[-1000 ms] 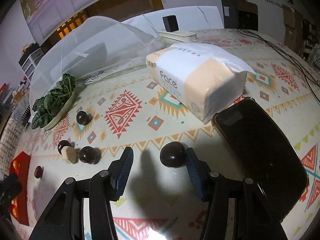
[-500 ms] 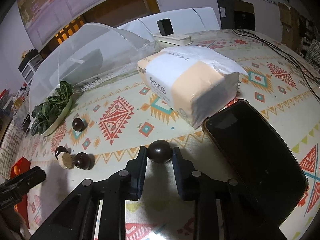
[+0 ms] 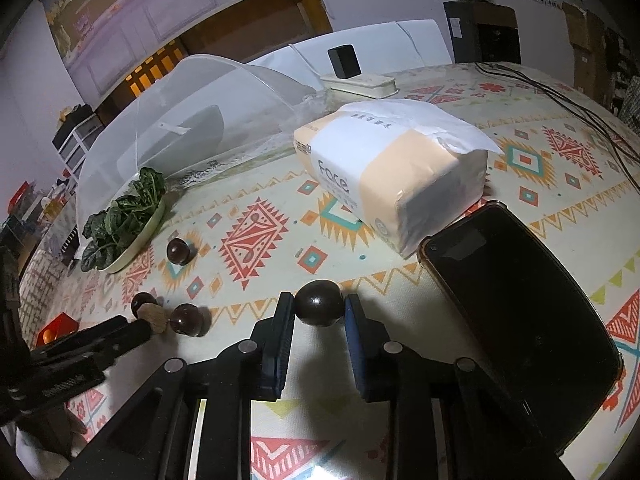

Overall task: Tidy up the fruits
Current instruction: 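Grasp a dark brown round fruit with the right tool while the left tool grasps another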

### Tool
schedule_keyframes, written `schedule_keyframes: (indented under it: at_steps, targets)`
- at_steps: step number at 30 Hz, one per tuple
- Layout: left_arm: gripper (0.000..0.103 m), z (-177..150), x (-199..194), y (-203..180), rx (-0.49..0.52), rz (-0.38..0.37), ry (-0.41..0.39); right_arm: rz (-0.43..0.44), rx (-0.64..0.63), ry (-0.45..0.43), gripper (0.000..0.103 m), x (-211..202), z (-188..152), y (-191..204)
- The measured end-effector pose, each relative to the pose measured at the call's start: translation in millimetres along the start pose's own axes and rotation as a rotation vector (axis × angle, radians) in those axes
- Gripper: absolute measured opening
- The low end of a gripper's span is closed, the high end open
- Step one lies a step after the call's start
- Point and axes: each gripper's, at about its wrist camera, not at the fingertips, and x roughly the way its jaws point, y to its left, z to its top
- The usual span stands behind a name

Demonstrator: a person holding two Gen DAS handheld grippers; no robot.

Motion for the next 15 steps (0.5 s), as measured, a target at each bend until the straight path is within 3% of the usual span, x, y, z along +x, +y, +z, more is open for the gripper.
schedule_keyframes:
  at_steps: [6, 15]
  targets:
    - [0.059, 12, 3, 33, -0.110, -0.002, -0.009, 0.018, -0.014, -0.003, 0.027, -2, -1, 5]
    - [0.054, 13, 25, 21, -0.052, -0.043, -0.002, 0.029, -0.024, 0.008, 0.028, 1, -3, 8]
